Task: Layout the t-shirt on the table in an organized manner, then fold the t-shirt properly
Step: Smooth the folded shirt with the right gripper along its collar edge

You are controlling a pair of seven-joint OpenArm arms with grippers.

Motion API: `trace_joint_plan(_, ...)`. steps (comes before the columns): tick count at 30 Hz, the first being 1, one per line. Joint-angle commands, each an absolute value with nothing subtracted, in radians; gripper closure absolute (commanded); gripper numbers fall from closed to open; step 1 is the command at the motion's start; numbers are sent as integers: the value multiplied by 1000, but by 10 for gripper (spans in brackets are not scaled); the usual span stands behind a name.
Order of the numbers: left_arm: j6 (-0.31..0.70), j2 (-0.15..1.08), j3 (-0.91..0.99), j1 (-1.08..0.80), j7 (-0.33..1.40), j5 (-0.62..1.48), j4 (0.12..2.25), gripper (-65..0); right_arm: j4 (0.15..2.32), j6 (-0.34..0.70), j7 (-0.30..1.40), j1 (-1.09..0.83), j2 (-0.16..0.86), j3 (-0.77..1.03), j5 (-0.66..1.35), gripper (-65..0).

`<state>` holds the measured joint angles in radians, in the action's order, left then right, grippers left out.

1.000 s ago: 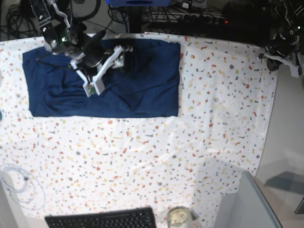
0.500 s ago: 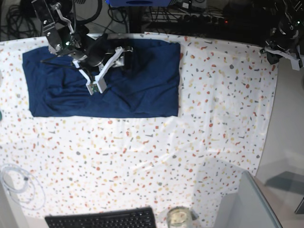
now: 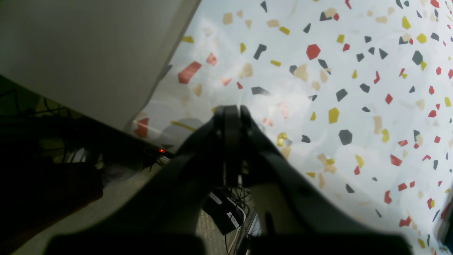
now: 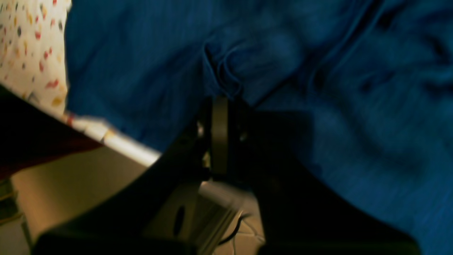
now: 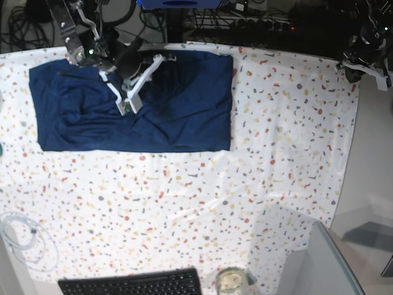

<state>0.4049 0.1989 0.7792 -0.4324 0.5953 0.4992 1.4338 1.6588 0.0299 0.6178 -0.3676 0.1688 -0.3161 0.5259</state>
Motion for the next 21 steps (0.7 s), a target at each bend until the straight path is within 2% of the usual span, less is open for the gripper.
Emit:
trace_joint_plan(1,412,214,786,-435,579,509,1448,0,1702,41,601,-375,173,-312,538,0)
trace_joint_plan(15,412,214,786,-435,579,509,1448,0,1741,36,601,-435,211,-308,541,0)
trace_joint_plan(21,412,214,786,-438,579,509,1446,0,1768,39,607,-484,211,-179,541,0)
